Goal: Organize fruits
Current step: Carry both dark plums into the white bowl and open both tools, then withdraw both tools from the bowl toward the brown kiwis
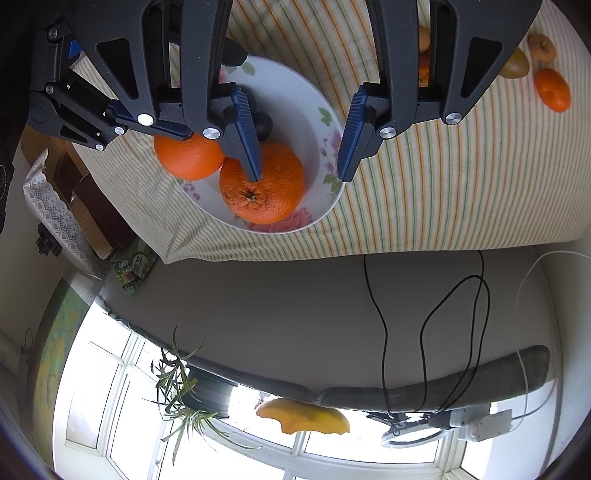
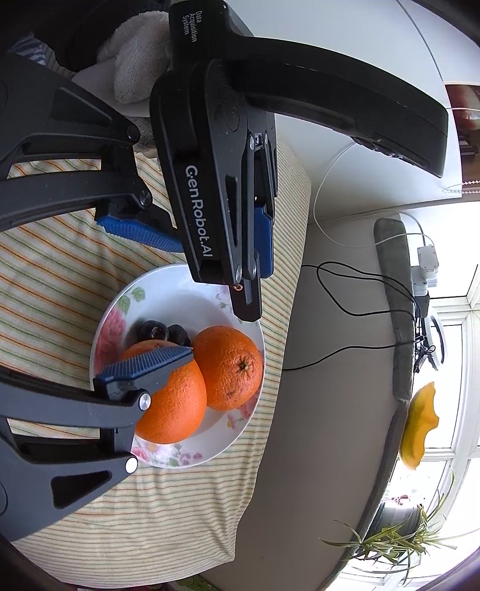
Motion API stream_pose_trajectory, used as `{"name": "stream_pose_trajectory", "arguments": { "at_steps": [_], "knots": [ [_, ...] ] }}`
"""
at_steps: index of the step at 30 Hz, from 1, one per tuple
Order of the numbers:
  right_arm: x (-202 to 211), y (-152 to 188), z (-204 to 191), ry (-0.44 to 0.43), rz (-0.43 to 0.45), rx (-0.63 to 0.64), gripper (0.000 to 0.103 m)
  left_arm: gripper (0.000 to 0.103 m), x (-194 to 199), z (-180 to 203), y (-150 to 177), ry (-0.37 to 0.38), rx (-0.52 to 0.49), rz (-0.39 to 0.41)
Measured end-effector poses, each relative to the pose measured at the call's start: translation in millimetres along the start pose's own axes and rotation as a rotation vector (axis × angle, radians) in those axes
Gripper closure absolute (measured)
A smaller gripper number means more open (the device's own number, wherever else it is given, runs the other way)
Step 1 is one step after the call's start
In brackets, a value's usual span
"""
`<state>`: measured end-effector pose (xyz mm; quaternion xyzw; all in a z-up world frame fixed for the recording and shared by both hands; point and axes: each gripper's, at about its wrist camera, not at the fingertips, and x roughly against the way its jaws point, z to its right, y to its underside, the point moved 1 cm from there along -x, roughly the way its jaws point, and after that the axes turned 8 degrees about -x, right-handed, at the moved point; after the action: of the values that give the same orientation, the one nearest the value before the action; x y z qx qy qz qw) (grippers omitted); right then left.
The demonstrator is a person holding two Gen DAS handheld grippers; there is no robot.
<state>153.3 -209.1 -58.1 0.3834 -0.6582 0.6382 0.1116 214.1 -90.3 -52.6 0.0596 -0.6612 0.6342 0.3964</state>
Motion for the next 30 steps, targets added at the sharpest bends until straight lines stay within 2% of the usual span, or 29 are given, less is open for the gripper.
{"name": "stream_pose_trajectory", "arguments": {
  "at_steps": [4,6,9,16,30],
  "knots": [
    [3,1,-1,-0.006,0.004,0.001,0.035,0.044,5,1,-2,-0.021,-0.002,0.015],
    [5,2,-3,0.0,0.011,0.006,0.025,0.035,8,-1,-3,-0.028,0.001,0.022],
    [10,2,-3,0.014,0.031,0.002,0.016,0.031,14,-3,-3,-0.043,0.005,0.029],
    [18,-1,-1,0.011,0.042,-0.027,0.013,0.029,27,-4,-2,-0.082,0.001,0.038],
    [29,-2,-27,-0.021,0.056,-0.005,0.013,0.029,70,-16,10,-0.141,-0.002,0.09]
  ]
}}
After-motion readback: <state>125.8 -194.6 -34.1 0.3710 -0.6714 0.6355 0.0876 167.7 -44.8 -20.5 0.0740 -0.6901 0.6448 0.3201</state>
